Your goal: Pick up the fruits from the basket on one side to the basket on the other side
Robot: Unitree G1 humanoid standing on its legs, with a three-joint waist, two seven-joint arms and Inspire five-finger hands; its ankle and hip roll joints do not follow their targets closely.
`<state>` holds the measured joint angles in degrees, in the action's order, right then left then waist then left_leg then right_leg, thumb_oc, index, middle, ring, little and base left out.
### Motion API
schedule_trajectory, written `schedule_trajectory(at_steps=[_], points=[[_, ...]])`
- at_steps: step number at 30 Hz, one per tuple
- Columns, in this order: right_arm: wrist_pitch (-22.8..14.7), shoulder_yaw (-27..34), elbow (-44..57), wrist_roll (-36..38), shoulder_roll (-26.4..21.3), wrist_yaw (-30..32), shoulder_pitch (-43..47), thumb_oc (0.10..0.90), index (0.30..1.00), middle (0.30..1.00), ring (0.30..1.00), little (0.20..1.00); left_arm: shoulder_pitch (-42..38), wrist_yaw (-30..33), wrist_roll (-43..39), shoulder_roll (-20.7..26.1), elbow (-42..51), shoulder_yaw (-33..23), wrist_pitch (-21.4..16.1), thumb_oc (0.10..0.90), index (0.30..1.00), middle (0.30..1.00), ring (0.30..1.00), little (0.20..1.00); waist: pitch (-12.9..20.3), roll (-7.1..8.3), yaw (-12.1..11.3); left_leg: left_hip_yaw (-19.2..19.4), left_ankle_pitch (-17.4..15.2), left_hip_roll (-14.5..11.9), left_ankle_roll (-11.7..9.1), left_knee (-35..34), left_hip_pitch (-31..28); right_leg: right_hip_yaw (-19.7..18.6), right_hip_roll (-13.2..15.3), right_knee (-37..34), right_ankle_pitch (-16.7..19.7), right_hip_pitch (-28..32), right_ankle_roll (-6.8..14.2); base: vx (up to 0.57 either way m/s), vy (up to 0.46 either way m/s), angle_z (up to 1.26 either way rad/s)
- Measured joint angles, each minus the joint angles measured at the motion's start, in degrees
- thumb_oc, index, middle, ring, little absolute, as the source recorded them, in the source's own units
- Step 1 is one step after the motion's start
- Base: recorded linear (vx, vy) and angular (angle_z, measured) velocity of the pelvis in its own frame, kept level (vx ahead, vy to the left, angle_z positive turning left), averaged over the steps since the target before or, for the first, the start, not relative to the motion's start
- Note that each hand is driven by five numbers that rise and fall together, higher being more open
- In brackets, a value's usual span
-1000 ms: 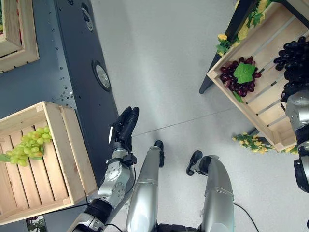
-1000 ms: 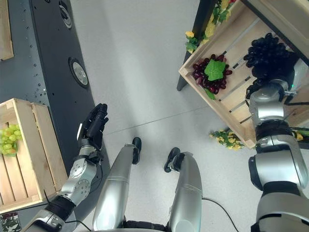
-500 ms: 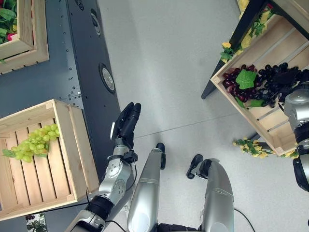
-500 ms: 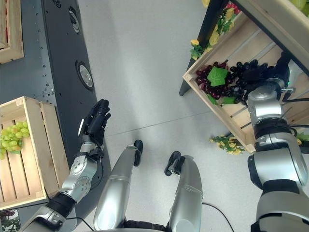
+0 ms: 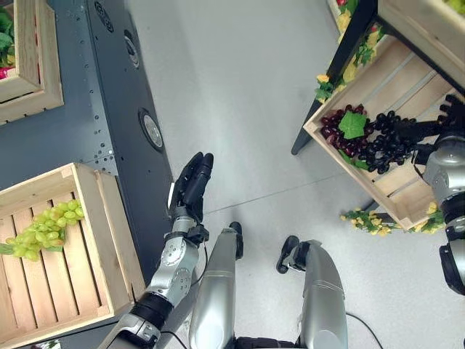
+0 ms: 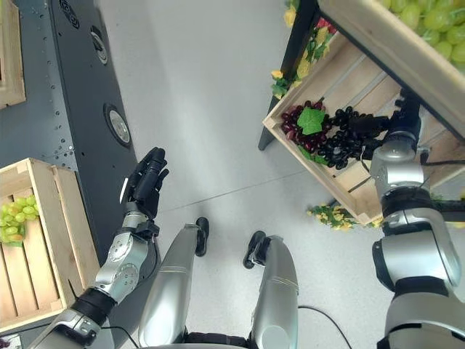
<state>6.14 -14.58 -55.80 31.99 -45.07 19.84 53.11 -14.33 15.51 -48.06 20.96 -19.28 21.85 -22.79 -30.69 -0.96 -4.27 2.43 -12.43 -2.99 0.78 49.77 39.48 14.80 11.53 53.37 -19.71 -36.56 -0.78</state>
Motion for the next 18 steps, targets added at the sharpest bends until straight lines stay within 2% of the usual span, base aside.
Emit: schedule_trajectory(at_steps=[5,6,9,11,14,18], points=[[-2.8,1.0,4.0,-0.1,3.7,-1.1,-7.7,0.800,0.900,0.900,0.900,0.900,0.0,0.4,0.0,-0.1,-0.2,-0.2,0.0,0.800,0.900,0.900,0.900,0.900,0.1,0.92,0.3,1.5,0.0,-0.1,0.0,-2.9,-4.6,-1.1,0.2,-2.3,0.4,3.4,0.6,0.04,0.032,-0.11],[-3.5,1.1,6.6,-0.1,5.9,-1.1,-10.7,0.800,0.900,0.900,0.900,0.900,0.0,0.6,0.0,-0.2,-0.8,-0.4,0.0,0.800,0.900,0.900,0.900,0.900,0.0,1.43,0.3,2.2,0.0,-0.1,0.0,-3.8,-6.4,-1.5,0.2,-2.8,0.4,4.7,0.6,0.04,0.023,-0.17],[-4.8,0.5,11.3,-0.6,12.2,-2.4,-17.1,0.800,0.900,0.900,0.900,0.900,-0.1,1.2,0.1,-1.2,-2.6,-0.8,0.1,0.800,0.900,0.900,0.900,0.900,0.0,1.50,1.2,2.9,0.0,-0.7,0.1,-6.6,-11.1,-1.5,-0.4,-5.7,0.8,9.1,1.2,0.05,0.025,-0.10],[-4.8,0.0,12.3,-0.7,14.2,-3.6,-19.0,0.800,0.900,0.900,0.900,0.900,-0.3,1.4,0.1,-1.7,-2.7,-0.9,0.1,0.800,0.900,0.900,0.900,0.900,0.0,1.49,1.8,3.1,-0.1,-0.7,0.1,-7.6,-12.7,-1.4,-0.5,-6.7,0.8,10.8,1.3,0.08,0.016,-0.03],[-5.1,-0.4,13.9,-4.7,18.2,-3.8,-22.4,0.800,0.900,0.900,0.900,0.900,-0.6,1.5,0.6,-2.8,-5.0,-0.9,0.3,0.800,0.900,0.900,0.900,0.900,0.1,1.67,2.4,3.7,0.2,-0.8,-0.3,-10.9,-17.5,-1.5,-1.0,-10.1,1.3,15.3,1.9,0.09,0.008,-0.06],[-5.2,-3.0,19.0,-6.9,19.4,-4.7,-26.8,0.800,0.900,0.900,0.900,0.900,0.2,1.5,1.0,-3.1,-5.6,-2.0,0.8,0.800,0.900,0.900,0.900,0.900,0.3,2.06,2.7,4.4,0.3,-0.8,-0.5,-14.7,-22.8,-1.6,-1.5,-14.1,1.9,20.3,2.5,0.08,0.008,-0.06]])
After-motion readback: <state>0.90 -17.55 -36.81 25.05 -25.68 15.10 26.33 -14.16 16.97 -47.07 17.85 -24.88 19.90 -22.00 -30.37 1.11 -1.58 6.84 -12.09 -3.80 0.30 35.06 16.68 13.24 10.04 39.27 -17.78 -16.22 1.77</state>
